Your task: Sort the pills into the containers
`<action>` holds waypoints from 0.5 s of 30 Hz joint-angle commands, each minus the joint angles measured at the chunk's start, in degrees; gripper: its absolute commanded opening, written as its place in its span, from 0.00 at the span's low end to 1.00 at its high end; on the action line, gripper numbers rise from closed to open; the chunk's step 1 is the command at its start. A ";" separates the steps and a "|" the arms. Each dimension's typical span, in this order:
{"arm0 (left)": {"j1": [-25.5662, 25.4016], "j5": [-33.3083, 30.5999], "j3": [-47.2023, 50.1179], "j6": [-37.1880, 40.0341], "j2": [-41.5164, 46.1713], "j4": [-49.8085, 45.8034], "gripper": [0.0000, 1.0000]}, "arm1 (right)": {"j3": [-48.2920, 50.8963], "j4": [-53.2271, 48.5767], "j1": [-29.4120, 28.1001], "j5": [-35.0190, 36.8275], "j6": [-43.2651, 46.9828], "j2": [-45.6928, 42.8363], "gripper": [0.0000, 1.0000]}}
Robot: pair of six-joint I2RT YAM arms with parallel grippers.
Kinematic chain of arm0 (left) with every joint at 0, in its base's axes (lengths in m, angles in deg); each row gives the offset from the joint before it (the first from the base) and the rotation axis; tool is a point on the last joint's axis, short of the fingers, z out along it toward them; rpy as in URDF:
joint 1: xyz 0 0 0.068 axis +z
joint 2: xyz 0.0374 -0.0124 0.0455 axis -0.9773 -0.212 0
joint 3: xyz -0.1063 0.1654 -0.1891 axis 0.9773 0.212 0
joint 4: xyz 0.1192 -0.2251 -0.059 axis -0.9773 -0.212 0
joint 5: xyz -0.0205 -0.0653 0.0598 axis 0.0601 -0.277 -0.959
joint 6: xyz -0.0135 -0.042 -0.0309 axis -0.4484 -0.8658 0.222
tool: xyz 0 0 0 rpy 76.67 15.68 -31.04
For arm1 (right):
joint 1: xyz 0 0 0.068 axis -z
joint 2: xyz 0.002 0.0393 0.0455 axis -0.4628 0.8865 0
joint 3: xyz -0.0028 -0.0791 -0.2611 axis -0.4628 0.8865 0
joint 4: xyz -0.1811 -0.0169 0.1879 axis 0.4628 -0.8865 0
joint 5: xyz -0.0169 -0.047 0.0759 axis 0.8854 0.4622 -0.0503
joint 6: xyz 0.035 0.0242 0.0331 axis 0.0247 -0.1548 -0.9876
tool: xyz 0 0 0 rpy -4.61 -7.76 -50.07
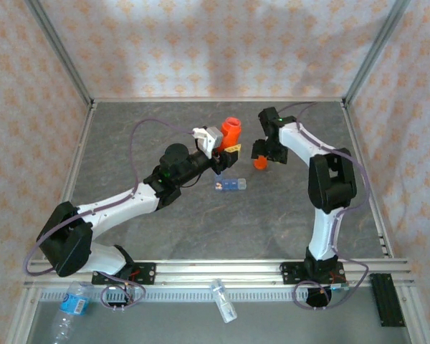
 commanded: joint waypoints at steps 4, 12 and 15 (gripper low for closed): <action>0.46 0.05 -0.36 0.93 2.10 2.28 0.00 | -4.20 -3.88 -0.72 2.50 1.63 3.14 0.79; 0.47 -0.14 -0.14 0.97 1.80 2.31 0.00 | -6.87 -3.26 -1.79 0.50 1.18 5.98 0.80; 0.48 -0.16 -0.15 0.97 1.69 2.47 0.00 | -7.40 -3.13 -1.72 0.45 0.80 7.03 0.80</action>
